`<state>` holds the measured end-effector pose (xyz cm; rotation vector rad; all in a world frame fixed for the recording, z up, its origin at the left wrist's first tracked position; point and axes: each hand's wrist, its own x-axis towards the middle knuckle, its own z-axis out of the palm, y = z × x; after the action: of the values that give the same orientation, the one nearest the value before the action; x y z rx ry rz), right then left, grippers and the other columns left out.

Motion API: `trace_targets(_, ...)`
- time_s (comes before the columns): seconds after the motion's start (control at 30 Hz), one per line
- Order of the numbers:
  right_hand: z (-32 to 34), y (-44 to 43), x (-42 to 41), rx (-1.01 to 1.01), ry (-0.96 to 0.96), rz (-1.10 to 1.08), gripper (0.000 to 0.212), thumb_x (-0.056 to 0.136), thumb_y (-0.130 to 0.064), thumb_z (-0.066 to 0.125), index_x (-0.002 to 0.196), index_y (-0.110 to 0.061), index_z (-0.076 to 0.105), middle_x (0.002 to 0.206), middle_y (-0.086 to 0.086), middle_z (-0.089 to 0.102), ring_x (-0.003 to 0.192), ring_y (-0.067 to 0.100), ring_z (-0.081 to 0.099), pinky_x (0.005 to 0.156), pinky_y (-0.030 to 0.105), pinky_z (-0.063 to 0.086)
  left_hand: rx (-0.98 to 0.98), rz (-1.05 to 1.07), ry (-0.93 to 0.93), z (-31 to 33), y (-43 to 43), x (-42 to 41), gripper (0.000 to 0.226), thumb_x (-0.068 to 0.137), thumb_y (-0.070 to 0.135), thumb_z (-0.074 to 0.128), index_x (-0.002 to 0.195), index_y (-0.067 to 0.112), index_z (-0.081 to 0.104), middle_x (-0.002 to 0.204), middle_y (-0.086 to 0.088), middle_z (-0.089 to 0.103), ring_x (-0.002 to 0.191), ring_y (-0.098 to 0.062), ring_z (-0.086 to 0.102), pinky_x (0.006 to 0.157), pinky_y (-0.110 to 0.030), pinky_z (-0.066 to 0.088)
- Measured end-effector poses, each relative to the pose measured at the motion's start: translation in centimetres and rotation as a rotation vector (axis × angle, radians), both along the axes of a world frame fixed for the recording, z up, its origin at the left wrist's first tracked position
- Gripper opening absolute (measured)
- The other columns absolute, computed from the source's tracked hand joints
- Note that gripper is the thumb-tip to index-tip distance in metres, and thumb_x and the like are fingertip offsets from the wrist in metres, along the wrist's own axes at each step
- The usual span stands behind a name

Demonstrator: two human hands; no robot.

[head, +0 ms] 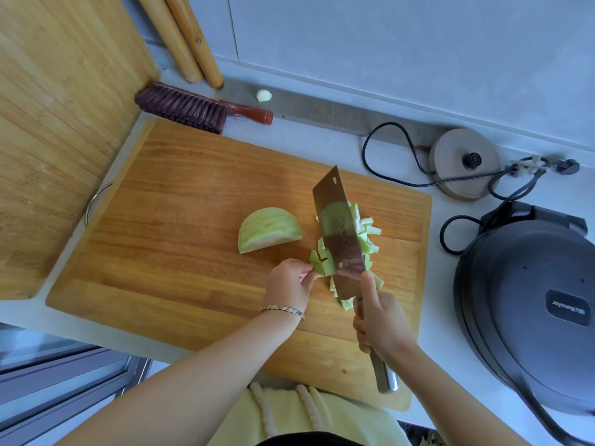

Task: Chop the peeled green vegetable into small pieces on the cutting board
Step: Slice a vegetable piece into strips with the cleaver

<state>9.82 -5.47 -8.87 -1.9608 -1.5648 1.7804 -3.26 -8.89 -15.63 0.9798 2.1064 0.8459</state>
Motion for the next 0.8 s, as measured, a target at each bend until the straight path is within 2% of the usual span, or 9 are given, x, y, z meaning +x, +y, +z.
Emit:
trace_targets(0.07, 0.6, 0.0, 0.0, 0.013, -0.007, 0.021, 0.057, 0.095, -0.053, 0.027, 0.057, -0.013, 0.035, 0.038, -0.007, 0.033, 0.034, 0.011, 0.03, 0.038, 0.022, 0.03, -0.013, -0.006, 0.008, 0.2, 0.0, 0.0, 0.014, 0.084, 0.013, 0.064, 0.084, 0.002, 0.072, 0.091, -0.012, 0.069, 0.084, -0.022, 0.065, 0.078, -0.028, 0.053)
trace_targets(0.13, 0.9, -0.1, -0.2, 0.028, -0.024, 0.055, 0.057, 0.095, -0.054, 0.027, 0.055, -0.014, 0.035, 0.036, -0.009, 0.033, 0.034, 0.011, 0.031, 0.038, 0.021, 0.031, -0.025, 0.005, 0.004, 0.4, 0.1, 0.1, 0.016, 0.085, 0.013, 0.062, 0.094, 0.004, 0.071, 0.098, -0.011, 0.069, 0.09, -0.021, 0.065, 0.079, -0.023, 0.05)
trace_targets(0.2, 0.9, -0.2, -0.4, 0.025, -0.036, 0.076, 0.056, 0.094, -0.055, 0.027, 0.055, -0.015, 0.033, 0.036, -0.01, 0.031, 0.035, 0.011, 0.029, 0.038, 0.02, 0.029, -0.028, 0.005, 0.0, 0.4, 0.1, 0.1, 0.017, 0.086, 0.013, 0.061, 0.097, 0.003, 0.07, 0.1, -0.012, 0.069, 0.092, -0.022, 0.065, 0.081, -0.027, 0.051)
trace_targets(0.4, 0.3, -0.5, -0.8, 0.017, -0.06, 0.098, 0.057, 0.095, -0.054, 0.028, 0.054, -0.014, 0.032, 0.032, -0.01, 0.033, 0.03, 0.008, 0.031, 0.039, 0.022, 0.029, -0.027, -0.025, 0.008, 0.2, 0.1, 0.0, 0.018, 0.086, 0.016, 0.061, 0.083, 0.003, 0.073, 0.089, -0.013, 0.072, 0.083, -0.023, 0.066, 0.075, -0.036, 0.054)
trace_targets(0.53, -0.1, -1.0, -0.6, 0.058, -0.088, 0.119, 0.057, 0.094, -0.055, 0.028, 0.052, -0.016, 0.032, 0.039, -0.006, 0.034, 0.037, 0.012, 0.032, 0.046, 0.026, 0.03, -0.013, -0.049, 0.033, 0.0, 0.1, 0.0, 0.018, 0.086, 0.017, 0.061, 0.083, 0.004, 0.073, 0.088, -0.012, 0.072, 0.083, -0.024, 0.066, 0.075, -0.036, 0.054)
trace_targets(0.8, -1.0, -1.4, -0.8, 0.058, -0.096, 0.112, 0.054, 0.093, -0.054, 0.028, 0.054, -0.017, 0.031, 0.046, -0.003, 0.032, 0.042, 0.014, 0.029, 0.046, 0.027, 0.028, -0.051, -0.083, 0.055, -0.2, 0.3, -0.1, 0.02, 0.087, 0.018, 0.059, 0.079, 0.007, 0.073, 0.083, -0.012, 0.069, 0.08, -0.024, 0.063, 0.07, -0.033, 0.05)
